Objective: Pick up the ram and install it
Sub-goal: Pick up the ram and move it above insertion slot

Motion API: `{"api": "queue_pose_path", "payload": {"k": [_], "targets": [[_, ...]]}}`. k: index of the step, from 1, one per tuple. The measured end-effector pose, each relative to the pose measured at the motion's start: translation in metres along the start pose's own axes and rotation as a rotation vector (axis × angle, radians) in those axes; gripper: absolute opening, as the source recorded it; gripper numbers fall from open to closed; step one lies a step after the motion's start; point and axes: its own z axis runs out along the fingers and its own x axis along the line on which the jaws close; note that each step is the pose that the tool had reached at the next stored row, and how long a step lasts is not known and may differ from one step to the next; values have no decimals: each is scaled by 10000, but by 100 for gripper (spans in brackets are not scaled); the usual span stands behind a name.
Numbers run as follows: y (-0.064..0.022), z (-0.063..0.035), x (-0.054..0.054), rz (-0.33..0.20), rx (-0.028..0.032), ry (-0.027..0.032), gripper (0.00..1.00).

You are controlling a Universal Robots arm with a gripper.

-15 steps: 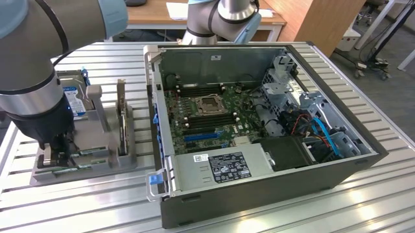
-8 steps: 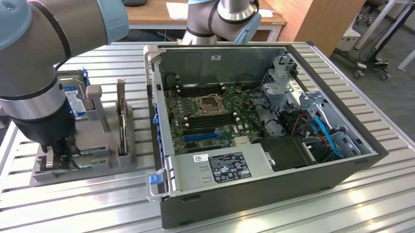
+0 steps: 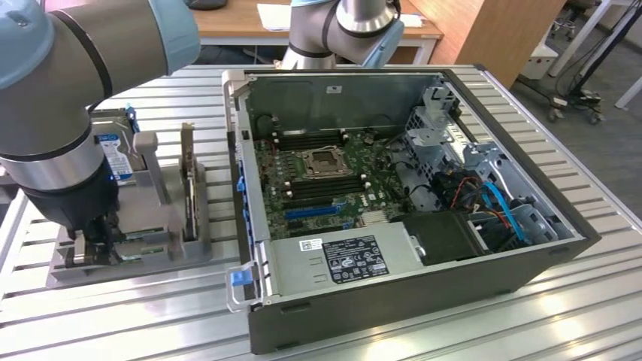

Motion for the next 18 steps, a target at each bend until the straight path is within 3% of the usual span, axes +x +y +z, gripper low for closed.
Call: {"api": "queue_pose_path", "payload": {"k": [8, 15, 18], "targets": [[-1, 26, 0, 0, 0, 1, 42], [-71, 25, 0, -55, -4, 2, 42], [-99, 27, 0, -156, -31, 8, 42]]}}
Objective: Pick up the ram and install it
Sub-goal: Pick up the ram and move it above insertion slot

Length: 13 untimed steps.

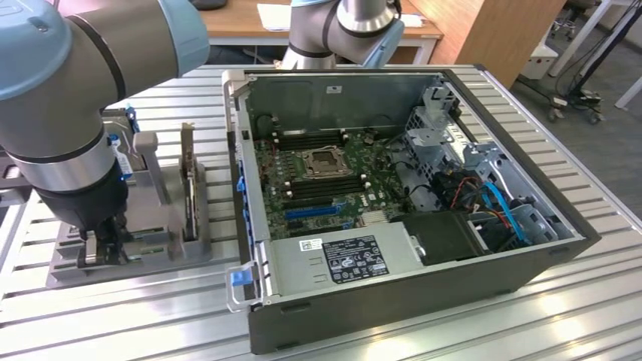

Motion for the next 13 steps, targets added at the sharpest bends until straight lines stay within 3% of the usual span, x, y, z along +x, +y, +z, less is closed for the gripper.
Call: {"api": "queue_pose_path", "payload": {"k": [7, 13], "targets": [[-54, 6, 0, -284, -51, 13, 42], [-63, 5, 7, -343, -53, 16, 42]]}}
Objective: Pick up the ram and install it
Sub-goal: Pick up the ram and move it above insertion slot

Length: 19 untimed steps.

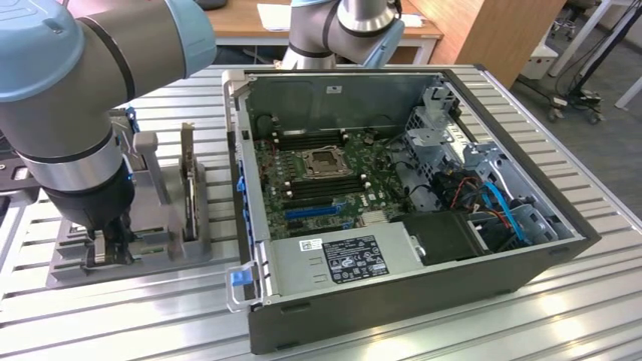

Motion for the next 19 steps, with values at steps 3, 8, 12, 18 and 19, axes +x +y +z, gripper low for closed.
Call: {"api": "queue_pose_path", "payload": {"k": [3, 8, 12, 18, 19], "targets": [[2, -1, 23, -4, 0, 1, 42], [4, -1, 39, -4, 0, 0, 42], [3, -1, 41, -6, 0, 0, 42], [3, -1, 41, -6, 0, 0, 40], [3, -1, 41, -6, 0, 0, 40]]}}
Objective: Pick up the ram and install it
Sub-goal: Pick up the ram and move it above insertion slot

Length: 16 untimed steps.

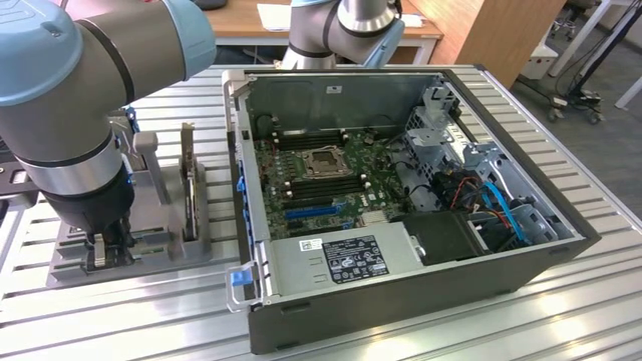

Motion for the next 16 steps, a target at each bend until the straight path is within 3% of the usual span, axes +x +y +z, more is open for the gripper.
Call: {"api": "queue_pose_path", "payload": {"k": [1, 16], "targets": [[0, 0, 0, 0, 0, 0, 33], [-4, 44, -27, -1, 3, -12, 33]]}}
